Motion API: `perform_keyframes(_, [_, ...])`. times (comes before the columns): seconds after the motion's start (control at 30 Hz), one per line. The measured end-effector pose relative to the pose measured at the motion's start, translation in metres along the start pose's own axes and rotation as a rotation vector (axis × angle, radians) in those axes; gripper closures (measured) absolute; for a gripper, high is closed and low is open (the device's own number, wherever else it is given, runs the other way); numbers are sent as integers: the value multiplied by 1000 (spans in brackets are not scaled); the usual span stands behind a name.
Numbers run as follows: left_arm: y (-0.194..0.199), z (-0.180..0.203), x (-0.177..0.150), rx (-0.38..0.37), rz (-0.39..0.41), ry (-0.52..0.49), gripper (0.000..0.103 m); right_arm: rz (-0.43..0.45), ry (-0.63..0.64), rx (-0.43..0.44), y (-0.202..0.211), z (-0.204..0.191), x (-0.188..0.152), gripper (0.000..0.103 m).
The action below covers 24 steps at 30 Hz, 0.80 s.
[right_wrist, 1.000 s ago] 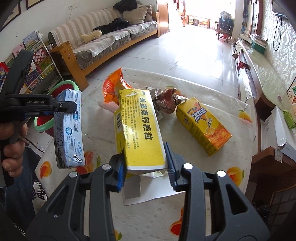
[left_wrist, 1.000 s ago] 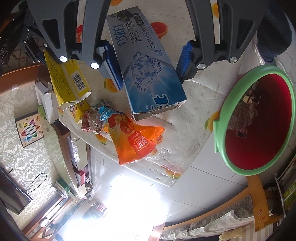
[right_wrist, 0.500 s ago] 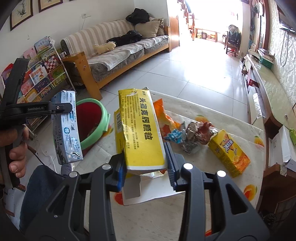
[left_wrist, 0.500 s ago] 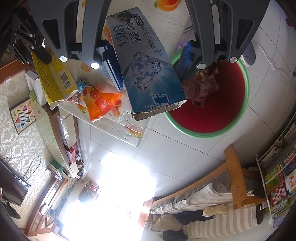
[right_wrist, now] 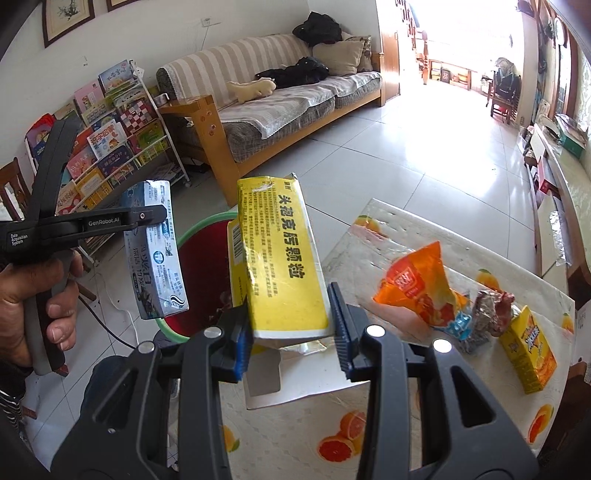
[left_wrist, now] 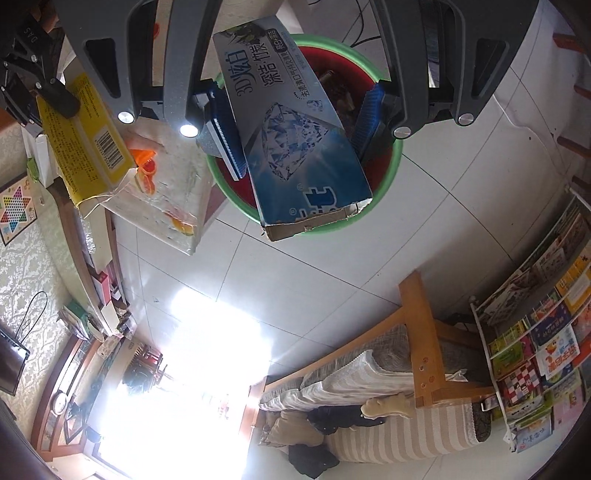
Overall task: Collect trash
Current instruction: 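Lift and carry the milk carton with the left gripper while the right carries the yellow box toward the bin, then open the left gripper over the red bin while the right releases the yellow box into it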
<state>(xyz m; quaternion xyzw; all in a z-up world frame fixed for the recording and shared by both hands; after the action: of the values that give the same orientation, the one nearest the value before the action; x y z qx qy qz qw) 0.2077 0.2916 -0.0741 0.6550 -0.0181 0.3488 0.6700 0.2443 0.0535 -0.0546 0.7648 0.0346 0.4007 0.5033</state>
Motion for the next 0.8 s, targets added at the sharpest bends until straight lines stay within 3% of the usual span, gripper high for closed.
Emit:
perform_keyframes(0.3, [-18, -28, 7, 14, -4, -9, 45, -16, 46, 36, -32, -38, 32, 67])
perform_keyframes(0.33, [-20, -30, 6, 13, -13, -8, 40, -17, 51, 38, -35, -42, 34, 67])
perform_keyframes(0.4, [-21, -35, 6, 21, -9, -3, 16, -23, 60, 44, -41, -48, 38, 67])
perform_keyframes(0.47, [-18, -41, 4, 22, 10, 13, 11, -30, 67, 48, -46, -52, 40, 67])
perform_keyframes(0.77, [-1, -73, -1, 25, 48, 104, 9, -70, 101, 68, -67, -76, 43, 62])
perform_keyframes(0.8, [1, -76, -1, 25, 53, 111, 8, -61, 101, 67, -65, -78, 43, 49])
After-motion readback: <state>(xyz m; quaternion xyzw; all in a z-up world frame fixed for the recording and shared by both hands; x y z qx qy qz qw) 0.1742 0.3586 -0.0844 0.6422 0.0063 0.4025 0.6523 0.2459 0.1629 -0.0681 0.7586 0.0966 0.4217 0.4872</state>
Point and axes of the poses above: each gripper's, at about its wrist camera, not at the fingertips, and y roughly against the way its jaws point, z to its right, x to its top, the point moved 3 cm from there along -y, roughly the way its jaws point, and after that the axes turned 6 degrees about -z, right-handed, at the moved point
